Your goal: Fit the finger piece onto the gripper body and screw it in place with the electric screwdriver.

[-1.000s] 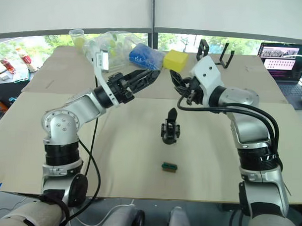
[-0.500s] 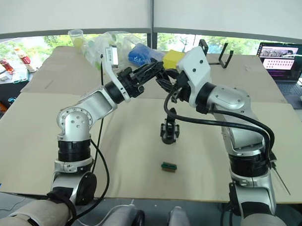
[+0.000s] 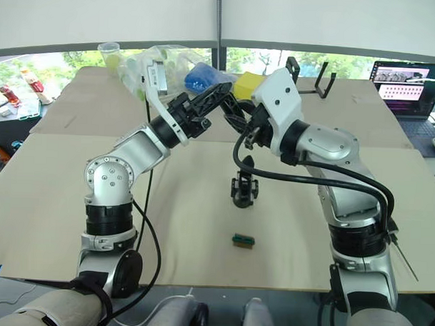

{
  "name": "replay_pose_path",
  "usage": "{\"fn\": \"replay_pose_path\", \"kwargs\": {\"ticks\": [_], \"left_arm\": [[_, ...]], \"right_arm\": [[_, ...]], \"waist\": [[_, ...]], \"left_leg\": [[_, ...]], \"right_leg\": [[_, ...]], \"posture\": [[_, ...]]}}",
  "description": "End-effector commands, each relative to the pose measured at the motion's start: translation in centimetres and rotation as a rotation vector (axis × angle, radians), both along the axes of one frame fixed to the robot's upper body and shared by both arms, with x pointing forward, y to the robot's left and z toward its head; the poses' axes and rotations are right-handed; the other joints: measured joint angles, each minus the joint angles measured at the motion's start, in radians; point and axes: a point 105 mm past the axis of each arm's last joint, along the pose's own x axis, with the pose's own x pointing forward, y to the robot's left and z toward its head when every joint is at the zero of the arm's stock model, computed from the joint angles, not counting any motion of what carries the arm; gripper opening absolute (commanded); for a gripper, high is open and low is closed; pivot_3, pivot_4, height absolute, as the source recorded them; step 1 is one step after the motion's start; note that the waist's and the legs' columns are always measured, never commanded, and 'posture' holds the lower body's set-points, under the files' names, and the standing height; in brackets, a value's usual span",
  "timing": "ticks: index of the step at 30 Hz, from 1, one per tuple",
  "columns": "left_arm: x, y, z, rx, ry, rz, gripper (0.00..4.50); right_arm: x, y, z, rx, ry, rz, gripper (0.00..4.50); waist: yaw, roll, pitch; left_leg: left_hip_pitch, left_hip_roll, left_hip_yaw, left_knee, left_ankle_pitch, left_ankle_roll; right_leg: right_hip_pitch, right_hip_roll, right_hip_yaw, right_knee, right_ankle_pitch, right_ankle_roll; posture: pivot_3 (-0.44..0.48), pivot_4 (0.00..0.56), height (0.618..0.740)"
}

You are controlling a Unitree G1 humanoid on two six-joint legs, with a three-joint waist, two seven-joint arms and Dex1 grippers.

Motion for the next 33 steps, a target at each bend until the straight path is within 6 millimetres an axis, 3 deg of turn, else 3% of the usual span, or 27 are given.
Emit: {"fn": "replay_pose_path", "kwargs": {"ticks": [1,2,4,7,11,15,18,22,31,33], "left_arm": [[-0.5,0.5,1.5,-0.022,-0.067,0.002,0.00],[-0.6,0.5,1.5,-0.014,-0.072,-0.004,0.00],[-0.9,0.3,1.5,0.049,-0.104,-0.044,0.00],[-1.7,0.4,1.2,0.169,-0.169,-0.140,0.00],[-3.7,1.8,0.2,0.321,-0.227,-0.375,0.00],[-5.6,2.4,0.2,0.379,-0.222,-0.585,0.00],[-5.3,1.6,0.4,0.407,-0.208,-0.618,0.00],[-5.6,1.0,0.7,0.419,-0.202,-0.664,0.00],[-6.0,0.1,0.0,0.420,-0.178,-0.701,0.00],[-6.1,0.1,-0.2,0.418,-0.172,-0.703,0.00]], "right_arm": [[-1.0,-0.2,1.1,-0.032,-0.098,0.013,1.12],[-1.0,-0.2,1.1,-0.037,-0.102,0.018,1.12],[-1.4,-0.4,1.5,-0.034,-0.087,0.055,2.20],[-2.0,-0.8,1.7,0.003,0.033,0.161,3.19],[-3.3,-1.7,2.2,0.201,0.436,0.405,3.19],[-3.6,-2.0,1.2,0.189,0.642,0.469,3.19],[-5.7,-1.8,-0.3,0.137,0.794,0.598,3.19],[-5.8,-1.0,-0.9,0.160,0.853,0.614,3.19],[-5.9,0.3,-0.3,0.183,0.793,0.645,3.19],[-5.9,0.3,-0.2,0.165,0.777,0.645,2.66]], "waist": [[0.000,0.000,0.000],[0.000,0.000,0.000],[-0.002,0.000,0.000],[-0.006,0.000,0.000],[-0.012,0.000,0.000],[-0.008,0.000,0.000],[-0.003,0.000,0.000],[-0.005,0.000,0.000],[-0.007,0.000,0.000],[-0.006,0.000,0.000]], "left_leg": [[0.000,0.000,0.000,0.000,0.000,0.000],[0.000,0.000,0.000,0.000,0.000,0.000],[0.000,0.000,0.000,0.000,0.000,0.000],[0.000,0.000,0.000,-0.001,0.000,-0.001],[0.001,0.000,0.000,-0.002,0.000,0.000],[0.001,0.001,-0.001,-0.003,0.000,0.001],[0.001,0.001,-0.001,-0.003,-0.001,0.002],[0.000,0.001,-0.001,-0.003,-0.001,0.002],[0.000,0.001,-0.001,-0.003,-0.001,0.001],[-0.001,0.001,-0.001,-0.003,-0.001,0.001]], "right_leg": [[0.000,0.000,0.000,0.000,0.000,0.000],[0.000,0.000,0.000,0.000,0.000,0.000],[0.000,0.000,0.000,0.000,0.000,0.000],[-0.001,0.002,0.000,0.000,0.000,0.000],[0.001,0.002,0.000,-0.001,0.000,0.000],[0.001,0.002,0.000,-0.002,0.000,0.000],[0.002,0.001,0.000,-0.003,0.000,0.000],[0.002,0.000,0.000,-0.007,0.000,0.000],[0.001,-0.001,0.001,-0.005,0.000,0.000],[0.001,-0.001,0.001,-0.005,0.000,0.000]], "posture": [[0.000,0.150,0.740],[0.000,0.150,0.740],[0.000,0.150,0.740],[0.000,0.150,0.740],[0.000,0.150,0.740],[0.000,0.150,0.740],[0.000,0.150,0.740],[0.000,0.150,0.740],[0.000,0.150,0.740],[0.000,0.150,0.740]]}}
